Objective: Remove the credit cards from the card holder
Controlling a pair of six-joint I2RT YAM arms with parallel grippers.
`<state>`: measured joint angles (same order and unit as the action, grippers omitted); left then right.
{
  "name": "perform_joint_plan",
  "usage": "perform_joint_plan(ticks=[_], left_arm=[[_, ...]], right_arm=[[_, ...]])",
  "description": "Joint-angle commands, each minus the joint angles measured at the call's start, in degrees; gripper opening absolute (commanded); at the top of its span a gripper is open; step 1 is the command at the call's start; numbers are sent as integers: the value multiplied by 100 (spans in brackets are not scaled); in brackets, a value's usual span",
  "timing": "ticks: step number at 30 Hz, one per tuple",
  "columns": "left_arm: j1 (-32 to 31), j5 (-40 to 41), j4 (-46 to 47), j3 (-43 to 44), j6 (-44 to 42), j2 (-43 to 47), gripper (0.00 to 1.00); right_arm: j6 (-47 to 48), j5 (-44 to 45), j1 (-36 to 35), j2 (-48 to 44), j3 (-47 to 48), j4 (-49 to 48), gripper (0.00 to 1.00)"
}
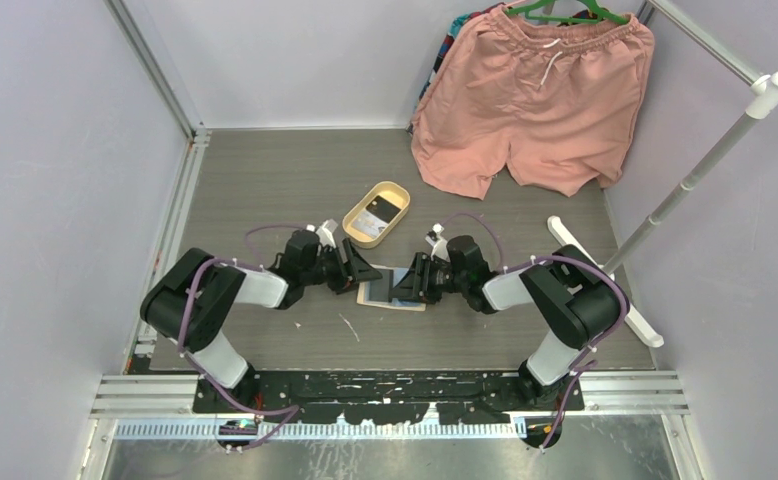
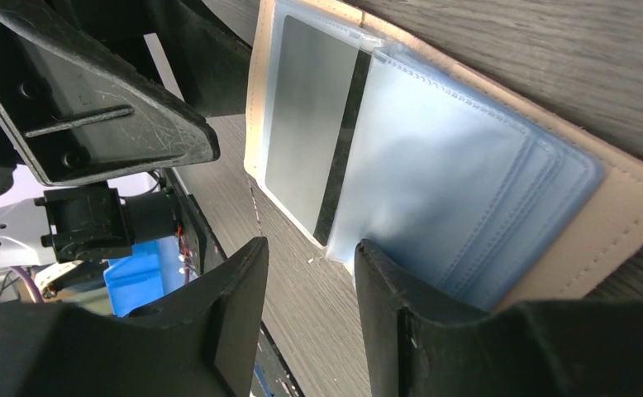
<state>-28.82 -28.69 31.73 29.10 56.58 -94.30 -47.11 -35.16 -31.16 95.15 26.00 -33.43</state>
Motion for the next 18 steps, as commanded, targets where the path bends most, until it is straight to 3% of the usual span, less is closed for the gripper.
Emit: perform_joint_plan(ticks=[1,6,11,15,18], left_arm=[[-70,119,333,-321,305,-27,63],[-71,270,322,-627,480,416,56],[-71,454,490,-854,595,447,40],[-71,419,1254,-977,896,121,21],[-70,453,1612,-1064,998,-29,15]], right_arm=[[326,747,-31,276,-313,1016,50],[326,747,-30,306,-323,993,50],[308,706,-30,375,-308,931,50],[306,694,-30,390,-303,926,50],[315,694,-34,381,-306,942,50]])
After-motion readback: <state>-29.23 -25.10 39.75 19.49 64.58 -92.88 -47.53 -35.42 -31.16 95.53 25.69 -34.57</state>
